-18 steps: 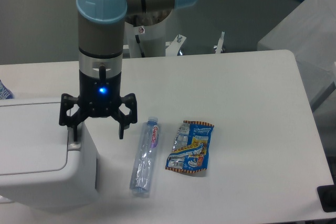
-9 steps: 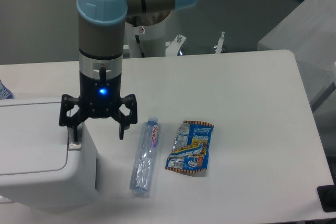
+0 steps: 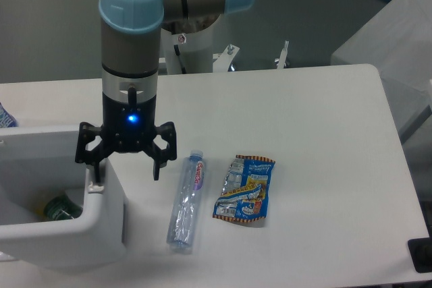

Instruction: Open the trash can

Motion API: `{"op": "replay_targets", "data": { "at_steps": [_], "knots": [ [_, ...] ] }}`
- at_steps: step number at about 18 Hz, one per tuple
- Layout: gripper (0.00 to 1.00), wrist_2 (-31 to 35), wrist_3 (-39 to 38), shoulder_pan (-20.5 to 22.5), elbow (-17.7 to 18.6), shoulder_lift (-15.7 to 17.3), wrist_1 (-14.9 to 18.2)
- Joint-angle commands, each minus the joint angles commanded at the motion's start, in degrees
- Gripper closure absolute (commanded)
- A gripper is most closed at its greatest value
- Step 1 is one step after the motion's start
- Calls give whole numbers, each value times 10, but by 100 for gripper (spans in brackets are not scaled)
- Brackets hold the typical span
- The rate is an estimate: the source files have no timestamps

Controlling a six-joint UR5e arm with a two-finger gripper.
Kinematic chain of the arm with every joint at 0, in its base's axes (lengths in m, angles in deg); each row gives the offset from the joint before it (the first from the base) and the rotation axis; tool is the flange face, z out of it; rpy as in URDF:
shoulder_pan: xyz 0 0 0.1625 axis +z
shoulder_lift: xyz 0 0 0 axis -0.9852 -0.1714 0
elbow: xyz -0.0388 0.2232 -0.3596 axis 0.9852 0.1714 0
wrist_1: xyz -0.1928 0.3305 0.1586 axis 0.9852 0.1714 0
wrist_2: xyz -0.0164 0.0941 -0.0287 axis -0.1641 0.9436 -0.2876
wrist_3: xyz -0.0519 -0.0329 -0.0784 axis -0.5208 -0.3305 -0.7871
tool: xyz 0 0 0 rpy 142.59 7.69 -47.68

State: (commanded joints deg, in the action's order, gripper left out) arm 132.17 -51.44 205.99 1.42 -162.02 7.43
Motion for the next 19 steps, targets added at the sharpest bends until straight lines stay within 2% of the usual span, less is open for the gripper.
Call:
{"op": "replay_targets", "data": {
  "at_steps": [2,4,6,7,9,12,15,19],
  "knots": [
    [0,0,7,0,-10,2,-1],
    [0,0,24,1,-44,-2,-1],
    [0,3,75,6,-61,-1,2],
    [0,19,120,7,-62,0,3],
    [0,96,200,9,-57,1,9],
    [0,184,281,16,-57,-1,36],
    [0,192,325,41,-56,-2,59],
    [0,192,344,61,-55,-4,60]
  ]
}}
